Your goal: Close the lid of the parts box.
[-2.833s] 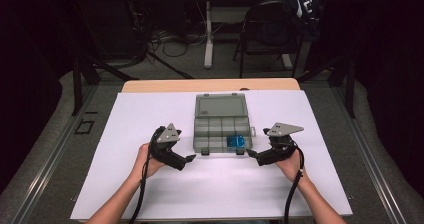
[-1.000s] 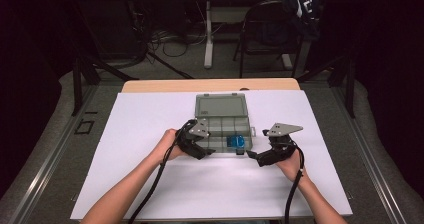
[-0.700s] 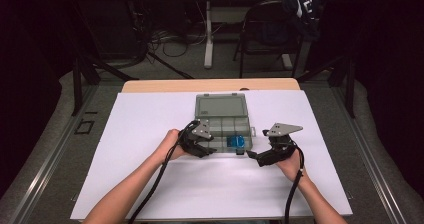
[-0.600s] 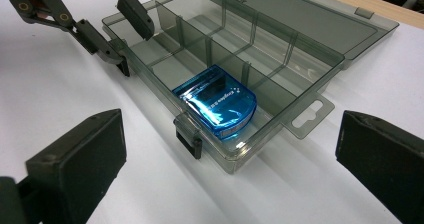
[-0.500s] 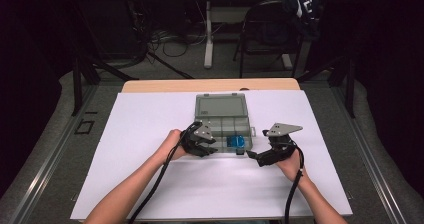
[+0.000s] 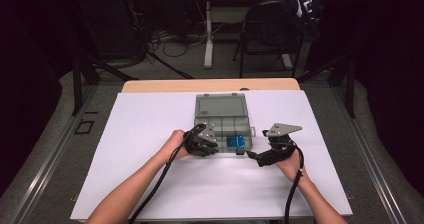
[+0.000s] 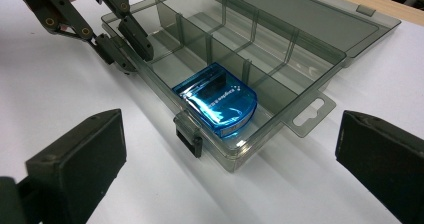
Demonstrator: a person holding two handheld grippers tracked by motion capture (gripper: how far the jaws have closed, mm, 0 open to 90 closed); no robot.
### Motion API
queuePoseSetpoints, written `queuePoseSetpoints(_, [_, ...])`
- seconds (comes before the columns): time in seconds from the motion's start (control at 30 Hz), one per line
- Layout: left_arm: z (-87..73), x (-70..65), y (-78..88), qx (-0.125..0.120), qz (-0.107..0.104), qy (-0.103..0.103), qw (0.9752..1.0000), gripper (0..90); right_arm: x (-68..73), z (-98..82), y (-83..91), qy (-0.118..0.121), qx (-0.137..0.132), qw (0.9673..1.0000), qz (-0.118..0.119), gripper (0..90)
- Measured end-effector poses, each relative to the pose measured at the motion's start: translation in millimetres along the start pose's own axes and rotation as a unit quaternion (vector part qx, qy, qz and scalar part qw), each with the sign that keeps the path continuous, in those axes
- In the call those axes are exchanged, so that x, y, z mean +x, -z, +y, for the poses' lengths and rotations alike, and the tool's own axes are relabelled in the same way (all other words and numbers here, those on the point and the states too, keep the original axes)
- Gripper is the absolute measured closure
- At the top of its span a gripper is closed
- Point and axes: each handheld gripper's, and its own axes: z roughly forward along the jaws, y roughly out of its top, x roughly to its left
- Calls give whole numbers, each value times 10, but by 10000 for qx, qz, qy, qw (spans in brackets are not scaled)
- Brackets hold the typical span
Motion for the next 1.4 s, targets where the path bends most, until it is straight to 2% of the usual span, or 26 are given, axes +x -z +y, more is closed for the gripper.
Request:
queuePoseSetpoints(0.33, [16, -9, -12, 79, 107, -362, 9993, 809, -2, -3, -7, -13, 28, 10000, -24, 0])
queuePoseSetpoints(0.73, [-14, 41, -9, -23, -98, -795, 9968, 838, -5, -6, -14, -21, 71, 10000, -25, 0])
queuePoseSetpoints(0.93, [-25, 46, -13, -77, -133, -888, 9959, 843, -7, -6, -15, -29, 82, 9999, -54, 0])
queuePoseSetpoints(1.2, [-40, 70, -18, -154, -231, -1035, 9942, 847, -21, 9, -21, -64, 92, 9996, -273, 0])
queuePoseSetpoints(1.27, [-41, 72, -19, -169, -245, -1079, 9937, 847, -16, 15, -15, -38, -27, 9992, -393, 0])
queuePoseSetpoints(1.4, [-41, 80, -18, -161, -261, -1142, 9930, 847, -29, 53, -25, -25, -50, 9987, -508, 0])
